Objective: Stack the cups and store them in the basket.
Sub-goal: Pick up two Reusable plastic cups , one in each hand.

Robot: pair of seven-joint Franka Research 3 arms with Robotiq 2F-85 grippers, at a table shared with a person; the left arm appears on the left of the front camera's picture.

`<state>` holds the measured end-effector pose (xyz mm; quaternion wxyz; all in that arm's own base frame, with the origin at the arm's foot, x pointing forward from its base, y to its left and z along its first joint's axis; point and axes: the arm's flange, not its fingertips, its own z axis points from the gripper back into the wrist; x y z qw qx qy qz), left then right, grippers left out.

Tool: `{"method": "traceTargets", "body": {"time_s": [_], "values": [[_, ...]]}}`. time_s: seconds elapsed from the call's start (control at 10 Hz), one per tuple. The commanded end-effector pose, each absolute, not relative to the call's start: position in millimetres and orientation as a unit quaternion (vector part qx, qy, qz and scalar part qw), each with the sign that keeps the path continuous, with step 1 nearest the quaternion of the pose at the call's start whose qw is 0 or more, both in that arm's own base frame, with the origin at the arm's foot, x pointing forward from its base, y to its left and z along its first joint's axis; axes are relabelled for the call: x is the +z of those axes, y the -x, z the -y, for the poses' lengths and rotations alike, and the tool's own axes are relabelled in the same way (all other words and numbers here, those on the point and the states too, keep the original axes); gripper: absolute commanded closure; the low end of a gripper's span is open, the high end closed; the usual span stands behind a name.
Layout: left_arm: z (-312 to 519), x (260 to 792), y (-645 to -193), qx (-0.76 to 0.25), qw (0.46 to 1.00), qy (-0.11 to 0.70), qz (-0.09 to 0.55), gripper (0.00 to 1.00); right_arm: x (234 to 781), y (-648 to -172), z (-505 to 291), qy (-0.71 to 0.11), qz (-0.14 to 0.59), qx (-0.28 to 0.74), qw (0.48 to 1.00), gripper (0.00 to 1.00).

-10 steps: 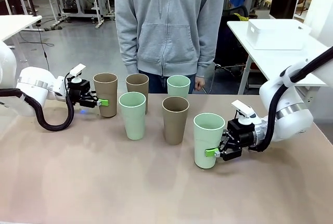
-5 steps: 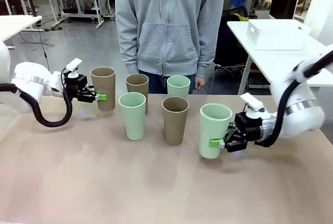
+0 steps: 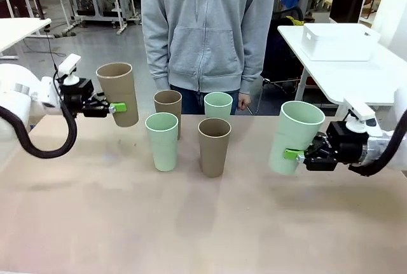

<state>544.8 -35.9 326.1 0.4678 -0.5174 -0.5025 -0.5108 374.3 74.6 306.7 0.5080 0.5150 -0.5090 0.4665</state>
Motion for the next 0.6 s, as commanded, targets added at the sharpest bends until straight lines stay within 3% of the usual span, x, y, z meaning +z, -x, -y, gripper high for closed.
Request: {"method": "traceTargets", "body": {"time_s": [0.0, 0.5], "values": [[26.5, 323.8, -509.1, -0.531, 0.452, 0.504, 0.509, 0.16, 325.6, -350.8, -75.1, -0.490, 0.513, 0.461, 0.534, 0.16], [-11.0, 336.1, -441.4, -0.535, 0.484, 0.472, 0.507, 0.16, 341.5, -318.6, -59.3, -0.466, 0.507, 0.462, 0.559, 0.16]]}}
